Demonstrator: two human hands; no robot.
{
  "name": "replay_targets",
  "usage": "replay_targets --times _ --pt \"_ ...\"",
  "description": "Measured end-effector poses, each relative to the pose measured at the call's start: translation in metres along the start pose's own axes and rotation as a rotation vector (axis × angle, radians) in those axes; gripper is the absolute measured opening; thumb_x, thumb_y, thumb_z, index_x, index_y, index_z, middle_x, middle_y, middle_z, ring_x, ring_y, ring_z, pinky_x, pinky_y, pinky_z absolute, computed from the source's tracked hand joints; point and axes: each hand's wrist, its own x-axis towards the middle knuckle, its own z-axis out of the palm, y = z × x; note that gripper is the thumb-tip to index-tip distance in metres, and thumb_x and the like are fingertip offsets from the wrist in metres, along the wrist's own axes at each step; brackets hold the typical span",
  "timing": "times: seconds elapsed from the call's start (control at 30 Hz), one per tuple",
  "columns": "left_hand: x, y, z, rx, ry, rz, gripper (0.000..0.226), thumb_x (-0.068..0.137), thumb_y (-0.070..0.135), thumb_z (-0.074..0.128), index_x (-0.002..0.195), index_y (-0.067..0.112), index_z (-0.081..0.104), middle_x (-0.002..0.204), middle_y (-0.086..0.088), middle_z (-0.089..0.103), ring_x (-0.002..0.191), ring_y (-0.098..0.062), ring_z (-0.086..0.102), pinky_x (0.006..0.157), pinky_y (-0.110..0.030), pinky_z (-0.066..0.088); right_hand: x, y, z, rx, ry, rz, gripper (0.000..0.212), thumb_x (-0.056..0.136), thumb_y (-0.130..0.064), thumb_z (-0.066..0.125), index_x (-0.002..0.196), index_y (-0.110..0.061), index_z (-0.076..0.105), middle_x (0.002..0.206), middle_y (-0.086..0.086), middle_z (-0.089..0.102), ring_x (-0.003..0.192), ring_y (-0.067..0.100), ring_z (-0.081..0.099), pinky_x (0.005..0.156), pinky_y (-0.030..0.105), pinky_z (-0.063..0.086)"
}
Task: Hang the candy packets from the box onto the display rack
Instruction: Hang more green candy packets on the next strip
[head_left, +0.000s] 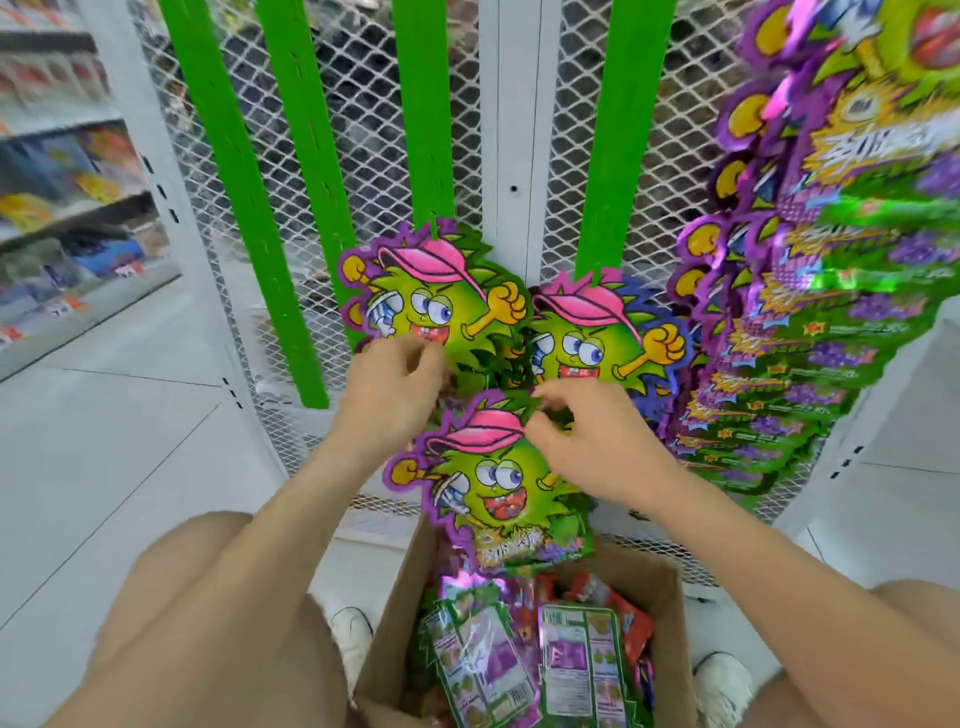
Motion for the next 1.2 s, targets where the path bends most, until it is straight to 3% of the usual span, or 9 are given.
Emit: replay_targets --times 0.1,0.2,0.33,0.47,0.57,0.7,0.97,1.07,1.2 --pt "0.02 0.027 -0.016 -0.133 0.347 0.191 0.016 0.104 0.021 0.054 0.091 0.02 0.062 0.085 0.002 0.063 0.081 -0.018 0.057 0.071 -0.027 0.043 0.018 -0.024 -0.01 -0.001 0.196 -0.057 0.027 0.094 -0.018 0.061 0.069 -0.011 0.052 0.065 0.004 0.051 0.057 0.017 0.044 0.057 0.04 0.028" --pt "0.05 0.043 -0.032 -0.328 0.443 0.217 0.017 0.102 0.022 0.049 0.108 0.024 0.065 0.11 -0.001 0.065 0.099 -0.02 0.062 0.089 -0.033 0.051 0.042 -0.047 -0.024 0.032 0.371 -0.122 0.026 0.095 -0.019 0.064 0.071 -0.014 0.055 0.062 -0.001 0.052 0.057 0.017 0.046 0.058 0.04 0.033" --pt "0.081 0.059 -0.052 -0.428 0.359 0.212 0.031 0.097 0.024 0.045 0.112 0.026 0.072 0.114 0.004 0.074 0.11 -0.013 0.067 0.103 -0.041 0.052 0.079 -0.074 -0.04 0.087 0.505 -0.195 0.03 0.097 -0.036 0.067 0.078 -0.012 0.069 0.066 -0.001 0.062 0.066 0.022 0.057 0.065 0.04 0.045" --pt "0.087 0.079 -0.073 -0.555 0.213 0.17 0.03 0.104 0.021 0.045 0.105 0.01 0.074 0.092 -0.021 0.07 0.074 -0.013 0.06 0.066 -0.019 0.049 0.122 -0.089 -0.047 0.072 0.576 -0.223 0.04 0.099 -0.042 0.063 0.075 -0.01 0.07 0.065 -0.002 0.058 0.066 0.021 0.053 0.064 0.04 0.04" --pt "0.087 0.083 -0.085 -0.533 0.14 0.154 0.037 0.109 0.023 0.046 0.1 -0.002 0.073 0.078 -0.005 0.067 0.062 -0.006 0.055 0.052 -0.007 0.039 0.143 -0.099 -0.048 0.053 0.617 -0.237 0.046 0.098 -0.042 0.062 0.067 -0.008 0.063 0.062 0.002 0.052 0.065 0.026 0.049 0.063 0.039 0.035" --pt "0.089 0.081 -0.094 -0.565 -0.047 0.117 0.042 0.105 0.047 0.055 0.1 0.016 0.083 0.093 0.004 0.083 0.092 -0.012 0.078 0.087 -0.024 0.055 0.158 -0.113 -0.053 0.053 0.667 -0.229 0.046 0.1 -0.04 0.061 0.066 -0.009 0.062 0.058 -0.001 0.049 0.064 0.028 0.046 0.065 0.036 0.031" --pt "0.087 0.082 -0.09 -0.614 -0.049 0.115 0.027 0.099 0.041 0.07 0.081 0.027 0.085 0.091 0.009 0.083 0.097 -0.007 0.077 0.1 -0.03 0.051 0.161 -0.112 -0.05 0.091 0.72 -0.143 0.047 0.098 -0.038 0.06 0.06 -0.011 0.052 0.052 -0.006 0.041 0.066 0.027 0.044 0.066 0.04 0.038" --pt "0.088 0.085 -0.088 -0.649 -0.02 0.067 0.024 0.097 0.03 0.072 0.077 0.023 0.082 0.082 0.008 0.082 0.079 -0.003 0.077 0.078 -0.019 0.056 0.158 -0.11 -0.044 0.085 0.743 -0.126 0.047 0.097 -0.038 0.06 0.058 -0.014 0.047 0.052 -0.006 0.041 0.066 0.028 0.043 0.065 0.039 0.037" --pt "0.087 0.083 -0.082 -0.652 -0.043 0.063 0.031 0.096 0.022 0.073 0.066 0.026 0.08 0.072 0.007 0.078 0.067 -0.007 0.074 0.069 -0.024 0.056 0.15 -0.097 -0.035 0.045 0.72 -0.092 0.048 0.098 -0.038 0.058 0.058 -0.015 0.046 0.053 -0.003 0.044 0.065 0.031 0.043 0.065 0.042 0.04"
